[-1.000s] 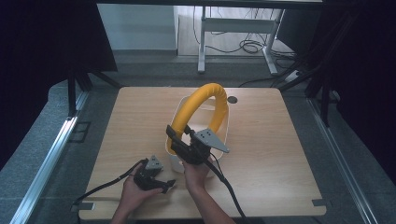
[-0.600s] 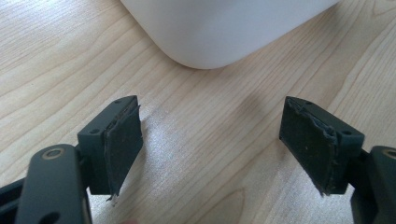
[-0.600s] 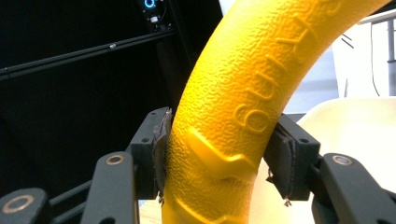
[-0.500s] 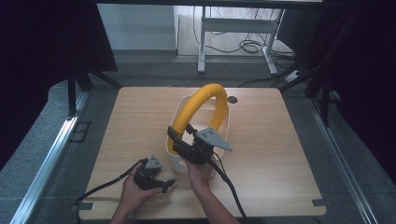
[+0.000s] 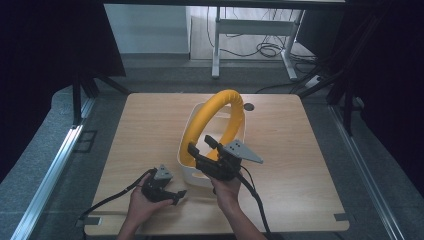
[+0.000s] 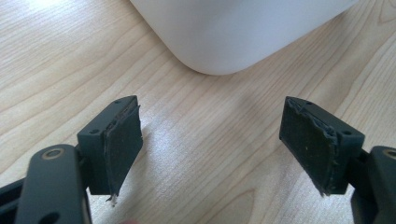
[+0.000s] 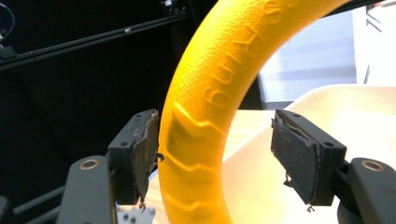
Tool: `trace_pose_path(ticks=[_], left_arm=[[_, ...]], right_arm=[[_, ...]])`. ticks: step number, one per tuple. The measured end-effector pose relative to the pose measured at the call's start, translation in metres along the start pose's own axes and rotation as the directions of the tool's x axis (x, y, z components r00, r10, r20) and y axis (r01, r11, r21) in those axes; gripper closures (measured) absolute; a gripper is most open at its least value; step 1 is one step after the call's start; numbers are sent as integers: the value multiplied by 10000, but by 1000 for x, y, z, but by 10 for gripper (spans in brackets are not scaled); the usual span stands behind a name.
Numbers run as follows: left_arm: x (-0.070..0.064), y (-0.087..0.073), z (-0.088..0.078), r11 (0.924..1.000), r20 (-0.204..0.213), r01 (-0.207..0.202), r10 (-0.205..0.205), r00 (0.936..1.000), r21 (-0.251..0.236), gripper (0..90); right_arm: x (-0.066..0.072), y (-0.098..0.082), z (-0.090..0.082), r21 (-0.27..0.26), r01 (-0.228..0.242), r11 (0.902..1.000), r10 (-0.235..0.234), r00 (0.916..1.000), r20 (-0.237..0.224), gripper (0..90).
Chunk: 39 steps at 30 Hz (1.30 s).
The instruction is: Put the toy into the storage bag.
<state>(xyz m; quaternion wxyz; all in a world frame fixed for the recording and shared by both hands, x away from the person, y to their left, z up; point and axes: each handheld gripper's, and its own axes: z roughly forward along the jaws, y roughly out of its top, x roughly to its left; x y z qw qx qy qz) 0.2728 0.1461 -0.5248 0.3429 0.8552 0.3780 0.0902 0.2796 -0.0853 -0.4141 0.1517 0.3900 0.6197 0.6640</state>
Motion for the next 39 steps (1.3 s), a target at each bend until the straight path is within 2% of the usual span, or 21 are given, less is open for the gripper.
trace_pose_path(ticks=[5, 9, 12, 13, 14, 16, 18, 21, 25, 27, 29, 35, 39], left_arm=[[2, 1, -1, 10000, -107, -32, 32, 9999, -19, 212], [1, 0, -2, 9999, -110, -107, 108, 9999, 48, 212], [0, 0, -2, 10000, -111, -95, 95, 9999, 18, 212], [0, 0, -2, 9999, -110, -110, 110, 9999, 14, 212], [0, 0, -3, 9999, -98, -138, 138, 9999, 27, 212], [0, -1, -3, 9999, -99, -171, 171, 9998, 27, 212], [-1, -1, -3, 9998, -143, -188, 190, 9997, 95, 211], [-1, -2, -2, 9998, -162, -179, 180, 9997, 94, 210], [-1, -2, -2, 9998, -215, -200, 201, 9996, 68, 211], [-1, -2, -2, 9997, -220, -226, 228, 9995, 96, 211], [-1, -2, -1, 9997, -203, -219, 221, 9995, 96, 211], [-1, -2, -3, 9996, -210, -269, 270, 9994, 89, 210], [-1, -2, -2, 9996, -189, -277, 278, 9994, 87, 211]], right_arm=[[-8, 2, -14, 275, 220, 9994, -217, 9997, -120, 326], [-18, 3, -31, 321, 631, 9975, -634, 9980, 74, 331], [-26, 3, -39, 355, 759, 9965, -765, 9970, 149, 334], [-30, 3, -43, 378, 800, 9961, -810, 9964, 263, 335], [-39, 2, -53, 334, 901, 9954, -914, 9951, 386, 339], [-45, 2, -58, 346, 887, 9955, -904, 9946, 506, 340], [-60, 1, -72, 323, 912, 9953, -934, 9929, 731, 354], [-75, -1, -85, 314, 926, 9952, -950, 9914, 904, 364], [-97, -7, -100, 336, 603, 9976, -633, 9931, 984, 379], [-100, -9, -103, 332, 601, 9976, -632, 9929, 1009, 383], [-111, -14, -110, 509, 573, 9971, -631, 9906, 1216, 390], [-122, -21, -116, 718, 676, 9951, -774, 9865, 1441, 407], [-129, -25, -118, 892, 504, 9947, -641, 9854, 1579, 413]])
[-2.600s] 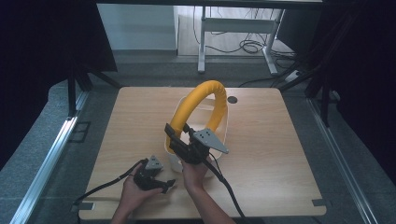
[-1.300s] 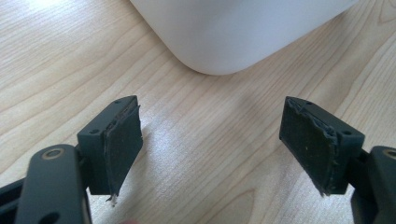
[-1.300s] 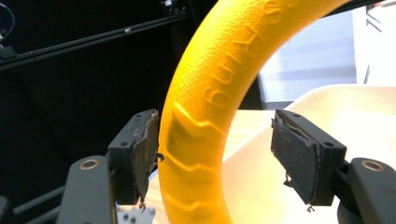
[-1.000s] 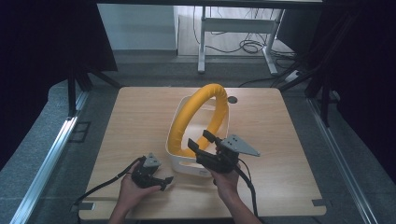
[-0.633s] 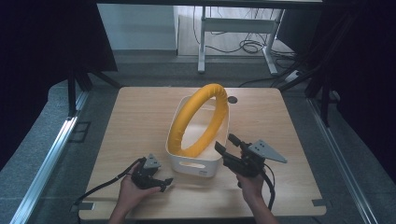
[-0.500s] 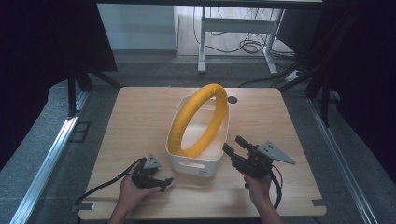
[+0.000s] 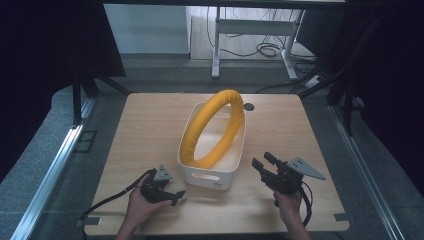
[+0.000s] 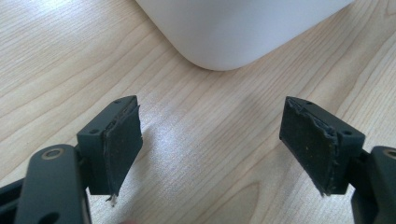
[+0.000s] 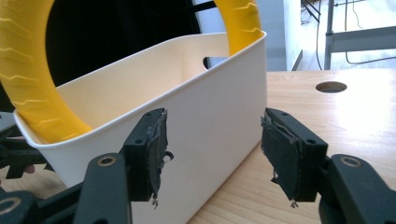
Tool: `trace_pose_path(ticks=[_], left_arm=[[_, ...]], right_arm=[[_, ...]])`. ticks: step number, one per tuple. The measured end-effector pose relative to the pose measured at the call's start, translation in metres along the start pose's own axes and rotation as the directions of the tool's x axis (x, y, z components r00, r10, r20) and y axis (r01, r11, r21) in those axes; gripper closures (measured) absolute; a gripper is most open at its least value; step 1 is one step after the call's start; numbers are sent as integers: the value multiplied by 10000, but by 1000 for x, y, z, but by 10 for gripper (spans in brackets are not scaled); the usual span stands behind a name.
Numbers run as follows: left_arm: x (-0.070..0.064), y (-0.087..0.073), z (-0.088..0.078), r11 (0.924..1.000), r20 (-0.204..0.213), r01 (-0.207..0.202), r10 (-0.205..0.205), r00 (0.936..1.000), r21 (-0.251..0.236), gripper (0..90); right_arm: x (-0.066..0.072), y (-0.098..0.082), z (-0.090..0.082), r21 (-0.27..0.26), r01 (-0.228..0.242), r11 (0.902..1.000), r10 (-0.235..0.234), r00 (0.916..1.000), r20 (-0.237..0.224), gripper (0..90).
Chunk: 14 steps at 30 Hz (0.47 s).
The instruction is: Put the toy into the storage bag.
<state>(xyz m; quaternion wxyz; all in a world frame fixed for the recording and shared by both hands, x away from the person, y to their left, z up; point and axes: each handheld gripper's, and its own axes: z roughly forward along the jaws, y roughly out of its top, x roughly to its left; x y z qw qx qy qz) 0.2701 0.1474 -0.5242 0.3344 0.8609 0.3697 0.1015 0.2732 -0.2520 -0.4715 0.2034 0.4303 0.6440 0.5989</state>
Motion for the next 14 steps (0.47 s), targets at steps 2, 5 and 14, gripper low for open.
trace_pose_path(ticks=[2, 5, 14], left_arm=[[0, 0, 1, 10000, 4, 11, -11, 10000, 30, 211], [0, 0, 1, 10000, 9, 20, -20, 10000, 43, 211], [2, 1, -1, 9999, -33, 111, -111, 9999, -26, 210]], right_arm=[[-3, 0, -1, 26, -13, 10000, 13, 10000, 30, 413], [-4, 0, -1, 27, -22, 10000, 22, 10000, 36, 412], [-10, -4, 0, 355, 473, 9983, -486, 9982, 352, 394]])
